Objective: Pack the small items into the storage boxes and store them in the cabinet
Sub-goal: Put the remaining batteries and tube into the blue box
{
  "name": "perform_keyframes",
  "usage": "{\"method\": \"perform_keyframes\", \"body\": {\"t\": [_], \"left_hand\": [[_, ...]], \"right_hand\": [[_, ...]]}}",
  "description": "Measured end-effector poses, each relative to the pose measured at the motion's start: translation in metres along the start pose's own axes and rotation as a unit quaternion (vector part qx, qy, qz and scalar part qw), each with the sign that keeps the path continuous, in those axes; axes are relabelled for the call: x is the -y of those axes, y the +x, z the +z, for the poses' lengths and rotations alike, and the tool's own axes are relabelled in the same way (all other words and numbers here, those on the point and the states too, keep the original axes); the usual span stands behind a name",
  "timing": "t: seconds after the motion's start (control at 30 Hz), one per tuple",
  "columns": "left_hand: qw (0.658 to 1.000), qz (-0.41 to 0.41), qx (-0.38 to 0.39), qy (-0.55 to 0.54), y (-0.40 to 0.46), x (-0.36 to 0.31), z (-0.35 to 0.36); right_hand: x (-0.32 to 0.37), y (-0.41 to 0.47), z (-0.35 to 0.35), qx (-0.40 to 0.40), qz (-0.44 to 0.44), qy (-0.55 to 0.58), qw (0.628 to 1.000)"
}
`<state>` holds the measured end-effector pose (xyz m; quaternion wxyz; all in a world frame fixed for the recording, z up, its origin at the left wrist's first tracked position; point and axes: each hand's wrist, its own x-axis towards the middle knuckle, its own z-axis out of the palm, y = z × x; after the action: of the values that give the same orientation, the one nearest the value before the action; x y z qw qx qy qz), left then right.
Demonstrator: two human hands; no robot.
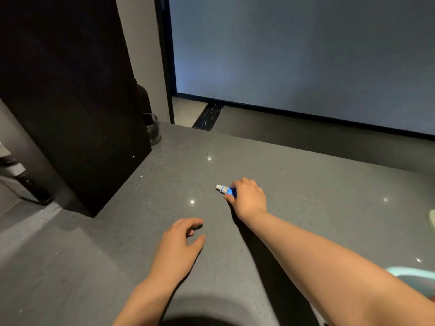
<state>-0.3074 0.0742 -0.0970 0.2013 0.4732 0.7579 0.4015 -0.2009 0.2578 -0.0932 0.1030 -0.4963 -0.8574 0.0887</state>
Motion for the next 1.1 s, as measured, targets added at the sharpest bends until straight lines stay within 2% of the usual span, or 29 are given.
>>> {"method": "perform_keyframes", "body": {"t": [0.13,0.27,0.37,0.5,0.6,0.7,0.8,0.9,1.03,1.1], "left_hand": [[1.0,0.003,0.011,0.001,0.003,-0.008,0.01],[0.999,0.02,0.027,-0.012,-0.008,-0.042,0.021],[0.995,0.088,0.033,-0.031,-0.024,-0.086,0.032],[0.979,0.183,0.079,-0.052,-0.061,-0.157,0.06],[0.965,0.224,0.119,-0.064,-0.098,-0.192,0.09],[0.963,0.244,0.109,-0.025,-0.127,-0.203,0.116],[0.97,0.226,0.084,-0.025,-0.137,-0.202,0.126],[0.974,0.214,0.069,-0.02,-0.142,-0.205,0.126],[0.975,0.202,0.088,-0.006,-0.158,-0.212,0.124],[0.974,0.204,0.097,0.013,-0.168,-0.213,0.122]], "right_hand": [[-0.008,-0.01,-0.027,0.01,-0.014,0.022,1.0],[-0.032,-0.039,-0.107,-0.031,0.015,0.108,0.994],[-0.071,-0.093,-0.172,-0.074,0.029,0.118,0.99],[-0.137,-0.201,-0.228,-0.107,0.088,0.15,0.979],[-0.173,-0.268,-0.234,-0.099,0.129,0.173,0.971],[-0.197,-0.319,-0.222,-0.047,0.148,0.15,0.976],[-0.207,-0.348,-0.21,0.03,0.129,0.126,0.983],[-0.205,-0.352,-0.199,0.096,0.085,0.047,0.991],[-0.202,-0.345,-0.194,0.077,0.057,-0.035,0.995],[-0.205,-0.347,-0.197,0.063,0.062,-0.019,0.996]]}}
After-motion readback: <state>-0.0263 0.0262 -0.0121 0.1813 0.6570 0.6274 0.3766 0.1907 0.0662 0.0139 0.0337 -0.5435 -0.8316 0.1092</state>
